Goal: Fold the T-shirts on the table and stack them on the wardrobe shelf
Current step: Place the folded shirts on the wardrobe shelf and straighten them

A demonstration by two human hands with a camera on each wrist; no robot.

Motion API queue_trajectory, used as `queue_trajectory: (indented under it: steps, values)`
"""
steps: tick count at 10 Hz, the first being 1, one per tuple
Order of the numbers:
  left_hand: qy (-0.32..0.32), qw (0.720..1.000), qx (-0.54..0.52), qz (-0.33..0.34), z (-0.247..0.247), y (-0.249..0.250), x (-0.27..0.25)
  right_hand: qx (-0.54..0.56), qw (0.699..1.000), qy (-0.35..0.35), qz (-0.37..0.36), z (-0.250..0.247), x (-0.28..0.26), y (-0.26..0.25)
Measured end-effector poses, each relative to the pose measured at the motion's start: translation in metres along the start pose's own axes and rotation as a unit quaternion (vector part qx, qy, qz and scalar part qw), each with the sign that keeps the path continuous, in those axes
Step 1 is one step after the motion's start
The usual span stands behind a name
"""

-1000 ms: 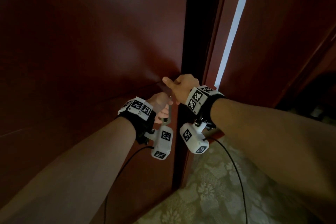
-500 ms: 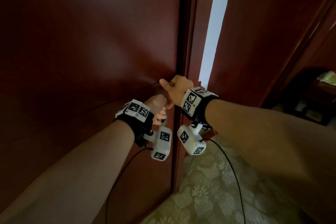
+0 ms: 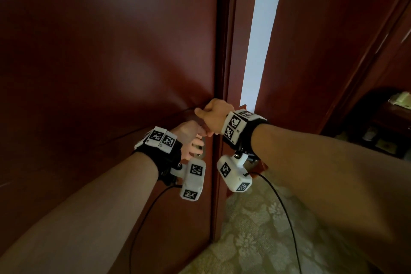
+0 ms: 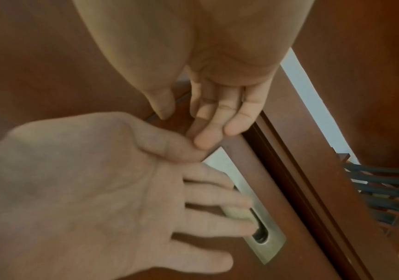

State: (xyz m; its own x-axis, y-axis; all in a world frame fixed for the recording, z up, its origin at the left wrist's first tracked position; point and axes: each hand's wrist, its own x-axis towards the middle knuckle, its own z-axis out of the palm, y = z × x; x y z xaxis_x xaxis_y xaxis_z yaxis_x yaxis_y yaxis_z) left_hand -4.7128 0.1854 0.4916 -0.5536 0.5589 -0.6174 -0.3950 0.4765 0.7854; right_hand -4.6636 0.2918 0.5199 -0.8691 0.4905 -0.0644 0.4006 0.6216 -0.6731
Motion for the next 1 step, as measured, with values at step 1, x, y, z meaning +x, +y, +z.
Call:
queue_trajectory:
  steps: [1]
  values:
    - [-0.029, 0.999, -0.013, 0.043, -0.0060, 0.0105, -0.0225, 0.019, 1.000, 0.020, -0.009, -0.0062, -0.0119, -0.0104]
